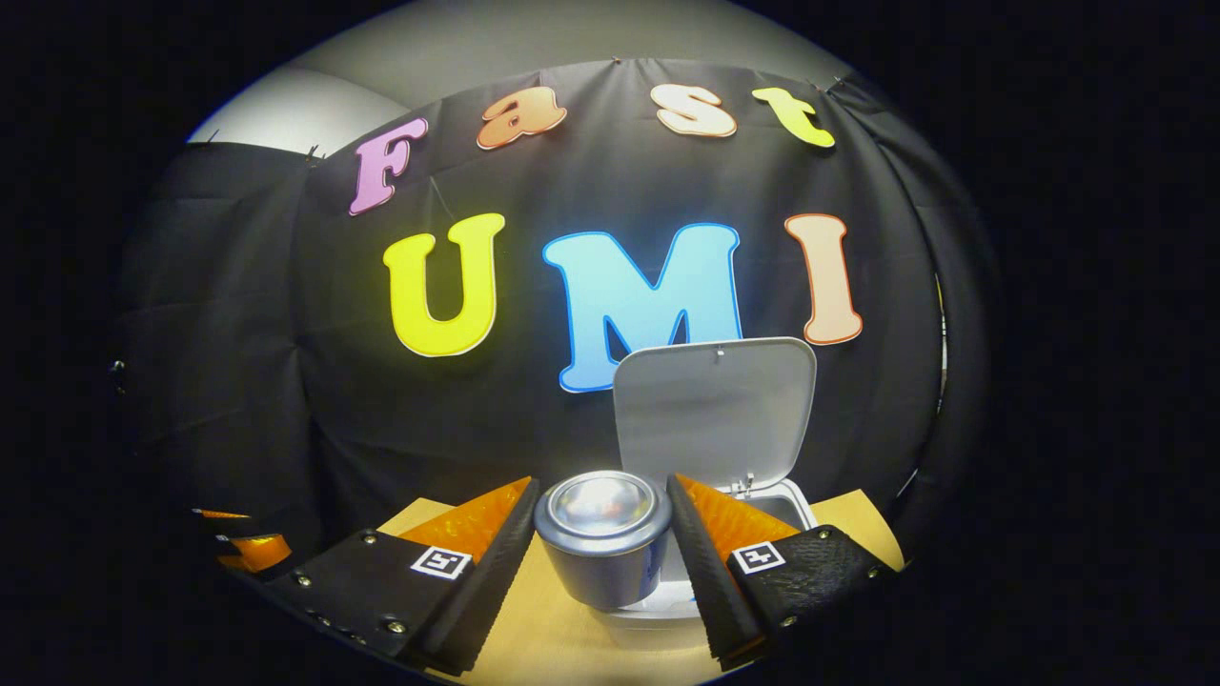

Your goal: Press the lid of the desktop garbage bin to open it, pick up the crumpled paper on the desktop and throw it into the bin, then pick up the pop can on the desktop and drop it into the bin, and finally close the garbage bin lid.

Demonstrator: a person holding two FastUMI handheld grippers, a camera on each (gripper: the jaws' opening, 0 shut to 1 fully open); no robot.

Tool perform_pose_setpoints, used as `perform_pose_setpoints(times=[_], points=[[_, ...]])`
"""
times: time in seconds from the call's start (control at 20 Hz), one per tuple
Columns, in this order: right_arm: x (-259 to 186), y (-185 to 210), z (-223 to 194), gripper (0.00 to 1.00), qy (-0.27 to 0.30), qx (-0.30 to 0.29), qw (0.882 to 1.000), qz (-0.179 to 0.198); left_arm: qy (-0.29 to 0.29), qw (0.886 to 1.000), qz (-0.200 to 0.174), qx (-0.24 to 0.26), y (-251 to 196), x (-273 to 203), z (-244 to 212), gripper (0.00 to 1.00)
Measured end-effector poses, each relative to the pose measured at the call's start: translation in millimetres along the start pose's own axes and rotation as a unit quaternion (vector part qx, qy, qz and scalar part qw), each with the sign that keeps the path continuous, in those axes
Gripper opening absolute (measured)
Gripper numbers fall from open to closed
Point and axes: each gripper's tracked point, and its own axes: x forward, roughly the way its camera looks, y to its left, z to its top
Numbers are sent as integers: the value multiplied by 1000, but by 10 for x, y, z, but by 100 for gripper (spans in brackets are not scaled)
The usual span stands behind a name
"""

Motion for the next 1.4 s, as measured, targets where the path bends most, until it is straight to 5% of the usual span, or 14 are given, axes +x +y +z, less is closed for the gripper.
perform_pose_setpoints(times=[0.6,0.65,1.4], points=[[320,-329,-290,84,27,-12,999,-28,11,1000,-4,2,-133,117,-70,100],[328,-323,-342,84,32,-13,999,-26,12,1000,-4,2,-148,133,-83,88],[337,-357,-1039,85,110,-5,994,-27,30,1000,-4,-2,-170,143,-269,88]])
